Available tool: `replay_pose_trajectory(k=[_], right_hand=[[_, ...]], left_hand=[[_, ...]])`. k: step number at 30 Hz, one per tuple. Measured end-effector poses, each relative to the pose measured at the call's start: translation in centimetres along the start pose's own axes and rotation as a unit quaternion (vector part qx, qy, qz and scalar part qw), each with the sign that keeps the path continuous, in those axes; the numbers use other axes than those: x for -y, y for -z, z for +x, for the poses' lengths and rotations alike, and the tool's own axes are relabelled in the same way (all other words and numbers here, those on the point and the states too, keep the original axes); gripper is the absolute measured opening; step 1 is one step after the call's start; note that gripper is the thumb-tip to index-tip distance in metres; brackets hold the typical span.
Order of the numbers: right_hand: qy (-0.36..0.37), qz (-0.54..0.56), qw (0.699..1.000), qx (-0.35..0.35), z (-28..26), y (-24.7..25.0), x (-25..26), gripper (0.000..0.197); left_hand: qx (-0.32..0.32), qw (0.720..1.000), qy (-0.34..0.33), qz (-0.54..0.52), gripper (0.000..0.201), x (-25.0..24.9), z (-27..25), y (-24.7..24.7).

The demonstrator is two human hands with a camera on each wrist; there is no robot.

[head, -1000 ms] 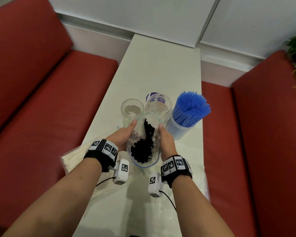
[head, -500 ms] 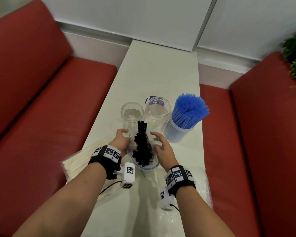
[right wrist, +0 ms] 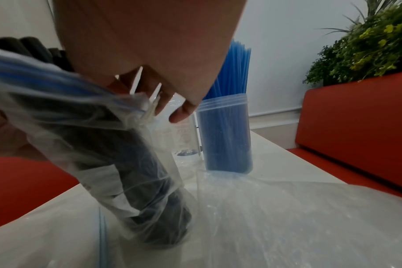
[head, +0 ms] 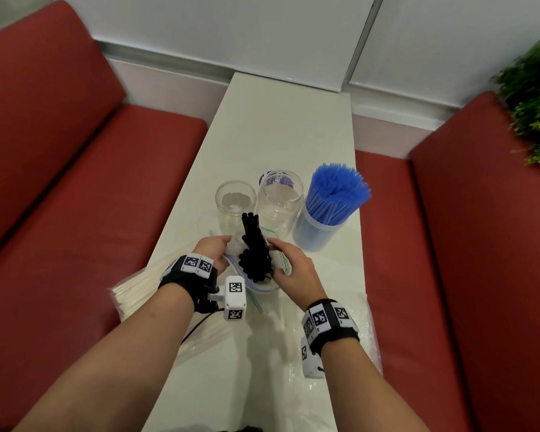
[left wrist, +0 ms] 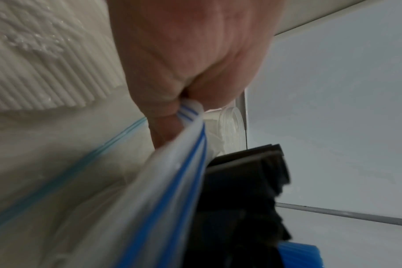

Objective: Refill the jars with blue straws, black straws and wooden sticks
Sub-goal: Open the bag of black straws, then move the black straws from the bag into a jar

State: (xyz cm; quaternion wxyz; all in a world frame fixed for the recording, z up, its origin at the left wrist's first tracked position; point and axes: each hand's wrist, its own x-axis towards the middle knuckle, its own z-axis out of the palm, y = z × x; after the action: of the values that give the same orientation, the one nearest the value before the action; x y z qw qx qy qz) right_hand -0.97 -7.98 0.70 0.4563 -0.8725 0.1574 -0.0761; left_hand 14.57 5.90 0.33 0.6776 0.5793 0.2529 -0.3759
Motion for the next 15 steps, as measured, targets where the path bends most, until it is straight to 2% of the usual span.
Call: replay_pose_trajectory(k=[2,3,4,5,6,7,8,12,15], right_hand=[[-0.043,0.031,0.997,0.05,-0.5,0.1,0.3,0.075],[-0.059,0.04,0.995,0.076,-0.7,0.0,0.3,0.08],[-0.073,0.041,0.992,0.097,-0.8,0.0,0.5,0.085],[-0.082,0.04,0.99,0.108,-0.8,0.0,0.6,0.09],[-0.083,0.039,0.99,0.108,-0.8,-0.1,0.6,0.091],[-0.079,0.036,0.991,0.098,-0.8,-0.2,0.7,0.088],[-0.075,0.033,0.993,0.084,-0.7,-0.3,0.8,0.082],[-0.076,0.032,0.996,0.027,-0.9,-0.6,1.2,0.05],[-0.074,0.04,0.996,-0.013,-0.9,-0.7,1.6,0.019]], left_hand=[[-0.041,0.998,-0.012,0.053,0.045,-0.6,-0.8,0.1],[-0.041,0.987,-0.052,0.147,0.05,-0.4,-1.6,0.2],[-0.051,0.96,-0.097,0.256,0.054,0.0,-1.9,0.2],[-0.043,0.948,-0.127,0.289,0.055,0.4,-1.8,0.1],[-0.035,0.964,-0.12,0.234,0.053,0.6,-1.8,0.0],[-0.018,0.987,-0.076,0.137,0.049,0.4,-1.7,-0.5],[0.0,0.994,-0.065,0.092,0.045,0.1,-1.2,-0.5],[0.006,0.993,-0.07,0.092,0.035,0.4,-1.2,-0.3],[0.019,0.993,-0.079,0.081,0.04,0.0,-1.9,0.1]])
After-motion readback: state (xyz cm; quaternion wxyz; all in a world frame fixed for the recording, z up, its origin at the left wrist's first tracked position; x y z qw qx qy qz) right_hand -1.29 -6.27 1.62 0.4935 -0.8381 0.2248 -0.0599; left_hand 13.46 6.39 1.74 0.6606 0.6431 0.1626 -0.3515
